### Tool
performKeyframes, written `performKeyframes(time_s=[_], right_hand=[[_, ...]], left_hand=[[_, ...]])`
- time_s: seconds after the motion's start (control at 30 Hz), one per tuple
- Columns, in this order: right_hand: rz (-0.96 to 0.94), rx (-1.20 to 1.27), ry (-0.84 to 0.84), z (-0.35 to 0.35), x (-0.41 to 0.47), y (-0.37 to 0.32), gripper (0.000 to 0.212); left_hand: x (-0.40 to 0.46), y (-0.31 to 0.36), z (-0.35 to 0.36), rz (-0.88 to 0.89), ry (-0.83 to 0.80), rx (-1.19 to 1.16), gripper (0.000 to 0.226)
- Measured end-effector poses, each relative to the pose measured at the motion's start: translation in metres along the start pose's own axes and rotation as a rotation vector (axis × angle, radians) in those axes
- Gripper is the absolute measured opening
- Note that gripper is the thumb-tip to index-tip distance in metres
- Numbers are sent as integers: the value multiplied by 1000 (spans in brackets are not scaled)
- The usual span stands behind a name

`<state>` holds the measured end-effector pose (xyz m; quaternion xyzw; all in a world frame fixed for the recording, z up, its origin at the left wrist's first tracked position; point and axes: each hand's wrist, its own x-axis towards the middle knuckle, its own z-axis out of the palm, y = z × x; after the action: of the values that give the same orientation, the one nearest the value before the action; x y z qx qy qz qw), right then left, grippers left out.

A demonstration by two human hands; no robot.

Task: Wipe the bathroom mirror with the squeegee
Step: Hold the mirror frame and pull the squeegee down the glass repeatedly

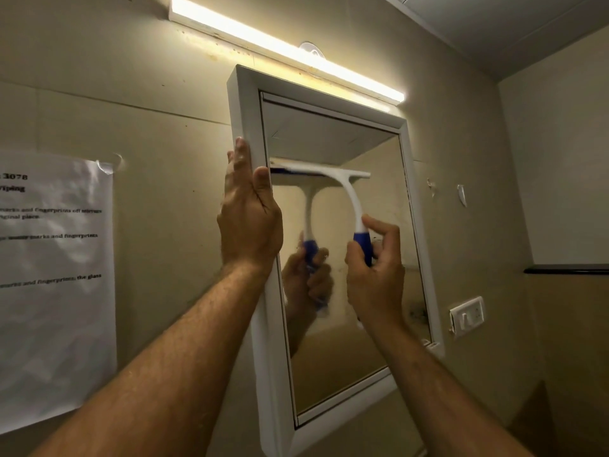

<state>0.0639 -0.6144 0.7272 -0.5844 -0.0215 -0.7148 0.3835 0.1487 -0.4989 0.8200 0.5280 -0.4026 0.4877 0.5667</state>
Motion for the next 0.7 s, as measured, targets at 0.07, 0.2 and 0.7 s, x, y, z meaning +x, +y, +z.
performKeyframes(time_s=[0.07, 0.2, 0.7], right_hand=[[-18, 13, 2, 5, 18, -12, 34], [8, -4, -31, 13, 33, -23, 34], [60, 12, -17, -3, 1, -10, 35]], left_hand=[[-2, -1, 0, -7, -6, 6, 51], [-7, -2, 0, -17, -17, 13, 50], [-36, -9, -3, -85, -23, -36, 49]])
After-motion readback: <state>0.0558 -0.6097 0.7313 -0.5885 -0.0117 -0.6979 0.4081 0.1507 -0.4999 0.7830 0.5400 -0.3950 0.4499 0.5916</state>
